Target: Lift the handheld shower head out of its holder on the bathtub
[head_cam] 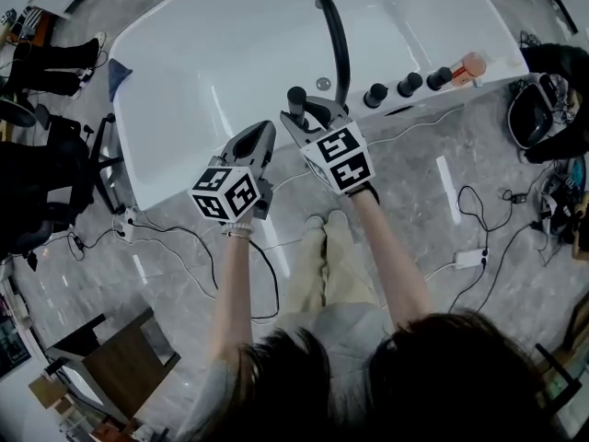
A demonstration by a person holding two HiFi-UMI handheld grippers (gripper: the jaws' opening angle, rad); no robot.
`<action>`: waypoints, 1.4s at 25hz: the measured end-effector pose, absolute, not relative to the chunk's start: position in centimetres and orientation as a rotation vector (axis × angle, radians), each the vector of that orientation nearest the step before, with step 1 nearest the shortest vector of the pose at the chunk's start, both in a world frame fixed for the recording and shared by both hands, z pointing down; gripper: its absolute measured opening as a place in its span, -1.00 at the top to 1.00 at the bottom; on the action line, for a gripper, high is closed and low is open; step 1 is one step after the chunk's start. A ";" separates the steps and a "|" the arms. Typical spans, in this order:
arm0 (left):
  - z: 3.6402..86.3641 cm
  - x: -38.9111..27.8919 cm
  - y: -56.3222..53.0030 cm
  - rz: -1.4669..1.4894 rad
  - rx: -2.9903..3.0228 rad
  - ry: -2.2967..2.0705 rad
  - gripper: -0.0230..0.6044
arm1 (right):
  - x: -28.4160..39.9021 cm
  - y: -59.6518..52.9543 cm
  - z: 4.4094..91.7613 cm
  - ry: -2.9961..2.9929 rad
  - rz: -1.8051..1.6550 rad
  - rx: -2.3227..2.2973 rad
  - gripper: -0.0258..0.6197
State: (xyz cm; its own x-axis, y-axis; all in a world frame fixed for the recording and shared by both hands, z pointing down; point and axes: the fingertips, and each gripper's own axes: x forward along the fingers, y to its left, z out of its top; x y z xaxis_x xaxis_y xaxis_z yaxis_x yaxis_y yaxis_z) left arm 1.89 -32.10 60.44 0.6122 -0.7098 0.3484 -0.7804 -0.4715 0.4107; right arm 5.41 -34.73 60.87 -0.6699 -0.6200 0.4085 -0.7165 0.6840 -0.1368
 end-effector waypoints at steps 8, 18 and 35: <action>56.7 1.1 -30.1 0.109 2.287 -1.201 0.91 | 4.9 -33.4 55.5 -2.606 0.377 1.073 0.51; 50.2 -0.7 -26.8 0.066 2.349 -1.251 0.91 | 3.7 -30.7 48.3 -2.677 0.353 1.071 0.51; 42.3 -2.2 -21.5 0.029 2.470 -1.308 0.91 | 2.2 -26.0 40.5 -2.763 0.311 1.030 0.51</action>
State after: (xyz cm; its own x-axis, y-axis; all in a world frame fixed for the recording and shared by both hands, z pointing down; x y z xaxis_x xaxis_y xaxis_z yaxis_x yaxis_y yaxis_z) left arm -2.19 -21.46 42.32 0.5748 -0.7989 0.1771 -0.8061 -0.5155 0.2907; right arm 2.15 -26.00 40.53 -0.7450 -0.6239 0.2360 -0.6607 0.7388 -0.1329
